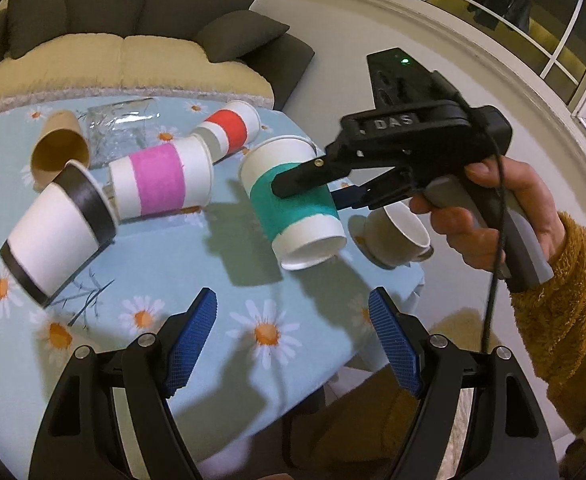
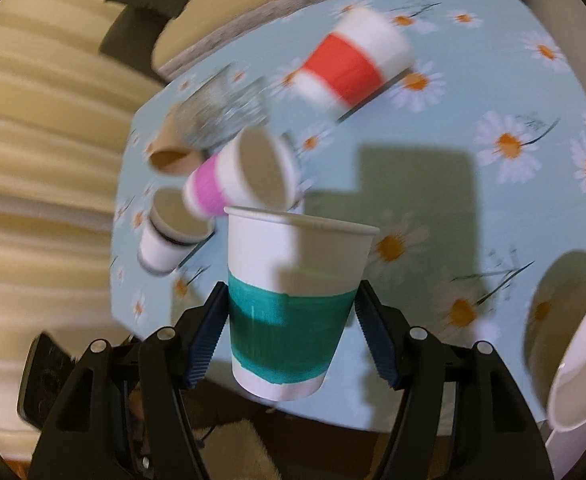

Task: Flip cup upright
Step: 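Lift the teal-banded cup with the right gripper and rotate it upright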

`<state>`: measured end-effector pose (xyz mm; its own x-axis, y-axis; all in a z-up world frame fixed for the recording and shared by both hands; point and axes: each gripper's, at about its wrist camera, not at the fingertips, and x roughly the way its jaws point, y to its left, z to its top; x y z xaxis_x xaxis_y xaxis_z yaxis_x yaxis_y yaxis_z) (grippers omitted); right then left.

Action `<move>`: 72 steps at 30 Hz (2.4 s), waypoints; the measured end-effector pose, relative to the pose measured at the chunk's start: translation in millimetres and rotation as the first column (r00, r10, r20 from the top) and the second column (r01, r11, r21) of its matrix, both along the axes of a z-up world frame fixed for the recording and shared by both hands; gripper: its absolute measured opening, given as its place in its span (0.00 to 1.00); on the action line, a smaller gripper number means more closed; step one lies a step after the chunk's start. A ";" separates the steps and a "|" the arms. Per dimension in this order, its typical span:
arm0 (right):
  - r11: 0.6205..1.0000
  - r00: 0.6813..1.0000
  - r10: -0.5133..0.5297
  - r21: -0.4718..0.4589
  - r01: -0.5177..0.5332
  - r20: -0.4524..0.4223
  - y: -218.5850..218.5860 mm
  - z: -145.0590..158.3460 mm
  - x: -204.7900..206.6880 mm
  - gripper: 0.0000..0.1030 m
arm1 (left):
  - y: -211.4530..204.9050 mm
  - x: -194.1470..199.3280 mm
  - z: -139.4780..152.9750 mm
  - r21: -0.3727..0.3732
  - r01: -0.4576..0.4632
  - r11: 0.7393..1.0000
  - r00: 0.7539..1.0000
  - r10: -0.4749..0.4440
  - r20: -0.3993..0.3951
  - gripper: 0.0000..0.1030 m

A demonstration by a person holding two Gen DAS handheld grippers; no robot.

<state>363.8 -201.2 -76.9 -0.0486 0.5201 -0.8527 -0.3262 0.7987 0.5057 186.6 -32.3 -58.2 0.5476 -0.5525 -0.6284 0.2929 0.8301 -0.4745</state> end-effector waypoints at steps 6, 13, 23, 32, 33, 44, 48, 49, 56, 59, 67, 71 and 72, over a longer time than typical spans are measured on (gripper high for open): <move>0.992 0.992 0.122 0.016 -0.122 -0.011 20.8 -13.7 -27.2 0.63 | 31.8 -9.6 -7.2 -0.048 -0.042 0.998 0.995 0.038 -0.089 0.74; 0.976 0.976 0.215 0.038 -0.214 -0.023 37.7 -29.4 -54.4 0.63 | 56.4 -17.3 -17.8 -0.085 -0.101 0.991 0.985 0.088 -0.146 0.74; 0.979 0.978 0.205 0.025 -0.204 -0.039 31.0 -42.5 -57.7 0.63 | 66.5 -12.0 -27.7 -0.114 -0.150 0.982 0.975 0.127 -0.183 0.74; 0.979 0.979 0.204 0.008 -0.204 -0.027 28.4 -41.9 -61.5 0.74 | 65.4 -3.1 -32.8 -0.120 -0.163 0.979 0.969 0.136 -0.204 0.74; 0.979 0.979 0.203 0.004 -0.203 -0.014 27.4 -40.6 -62.7 0.76 | 65.3 -1.6 -32.5 -0.113 -0.171 0.979 0.968 0.145 -0.202 0.74; 0.983 0.984 0.178 0.041 -0.179 0.027 -5.2 -19.3 -76.5 0.77 | 62.0 10.3 -36.8 -0.137 -0.205 0.969 0.947 0.160 -0.280 0.74; 0.982 0.983 0.177 0.059 -0.179 0.038 -23.7 -8.0 -84.8 0.77 | 50.8 14.8 -31.0 -0.126 -0.208 0.970 0.944 0.165 -0.285 0.74; 0.982 0.984 0.175 0.062 -0.178 0.040 -25.8 -6.7 -86.6 0.77 | 48.3 15.7 -30.9 -0.124 -0.209 0.970 0.942 0.165 -0.291 0.74; 0.980 0.985 0.164 0.103 -0.168 0.047 -52.5 -3.6 -98.2 0.77 | 26.2 26.8 -27.5 -0.006 -0.241 0.971 0.909 0.223 -0.352 0.74; 0.978 0.985 0.169 0.121 -0.173 0.041 -59.4 -7.6 -102.8 0.77 | 16.2 33.7 -28.8 0.022 -0.246 0.969 0.891 0.235 -0.387 0.74; 0.970 0.987 0.159 0.183 -0.161 0.025 -76.4 -18.8 -110.9 0.77 | -14.0 51.8 -32.9 0.168 -0.228 0.959 0.852 0.280 -0.443 0.74; 0.963 0.985 0.170 0.209 -0.170 0.015 -78.6 -23.2 -113.4 0.77 | -20.2 58.4 -36.9 0.218 -0.231 0.948 0.832 0.309 -0.461 0.74; 0.961 0.985 0.173 0.216 -0.171 0.011 -78.5 -24.2 -113.8 0.77 | -22.4 59.3 -37.6 0.229 -0.229 0.946 0.829 0.312 -0.463 0.74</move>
<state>250.0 -279.7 -101.2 -0.1603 0.6745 -0.7207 -0.4443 0.6026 0.6629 245.9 -54.7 -95.7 0.2600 -0.2992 -0.9181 -0.1887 0.9167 -0.3522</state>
